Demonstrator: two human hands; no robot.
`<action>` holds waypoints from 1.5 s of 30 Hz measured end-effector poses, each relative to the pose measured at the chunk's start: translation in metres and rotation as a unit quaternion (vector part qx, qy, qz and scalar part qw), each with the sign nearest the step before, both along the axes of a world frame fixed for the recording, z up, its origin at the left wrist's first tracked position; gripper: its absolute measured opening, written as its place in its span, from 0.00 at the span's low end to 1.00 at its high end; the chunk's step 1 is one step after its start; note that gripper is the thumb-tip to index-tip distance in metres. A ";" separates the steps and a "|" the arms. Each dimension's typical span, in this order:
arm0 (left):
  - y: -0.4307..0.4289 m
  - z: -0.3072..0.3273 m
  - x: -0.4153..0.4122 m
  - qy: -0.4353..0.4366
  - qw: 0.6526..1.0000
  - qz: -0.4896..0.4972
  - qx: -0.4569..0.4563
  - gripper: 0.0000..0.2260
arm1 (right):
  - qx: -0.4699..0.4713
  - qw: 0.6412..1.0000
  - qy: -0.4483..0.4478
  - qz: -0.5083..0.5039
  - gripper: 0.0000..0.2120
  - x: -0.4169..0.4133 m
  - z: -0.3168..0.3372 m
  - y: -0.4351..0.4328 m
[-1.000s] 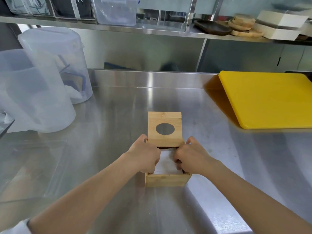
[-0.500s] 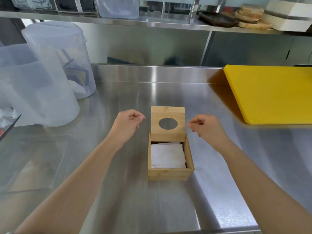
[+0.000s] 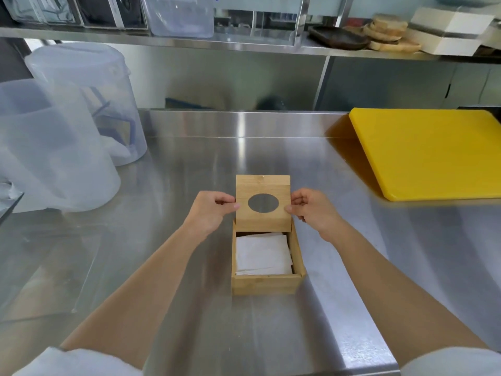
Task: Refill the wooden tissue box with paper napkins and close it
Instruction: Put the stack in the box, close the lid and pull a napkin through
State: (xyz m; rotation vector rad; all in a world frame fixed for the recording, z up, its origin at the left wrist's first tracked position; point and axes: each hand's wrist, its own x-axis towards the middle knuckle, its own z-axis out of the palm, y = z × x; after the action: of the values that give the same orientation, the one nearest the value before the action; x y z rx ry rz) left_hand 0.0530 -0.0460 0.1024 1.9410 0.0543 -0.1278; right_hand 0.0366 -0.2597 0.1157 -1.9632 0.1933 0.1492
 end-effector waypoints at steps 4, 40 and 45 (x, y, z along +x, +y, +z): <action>0.003 -0.008 -0.010 -0.105 0.993 -0.020 0.047 0.01 | -0.029 0.997 -0.075 0.005 0.09 -0.010 -0.003 -0.001; -0.013 -0.038 -0.097 -0.125 0.981 -0.146 0.043 0.20 | 0.005 1.000 -0.003 0.008 0.21 -0.095 -0.032 0.017; -0.010 -0.059 -0.095 -0.219 0.952 -0.149 0.151 0.23 | -0.097 0.993 -0.042 0.044 0.22 -0.101 -0.045 0.018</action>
State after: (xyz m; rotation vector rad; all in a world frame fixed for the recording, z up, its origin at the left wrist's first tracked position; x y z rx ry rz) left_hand -0.0424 -0.0564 0.0430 2.2311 -0.5439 0.1212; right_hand -0.0641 -0.2415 0.0711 -2.1677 0.0668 0.1081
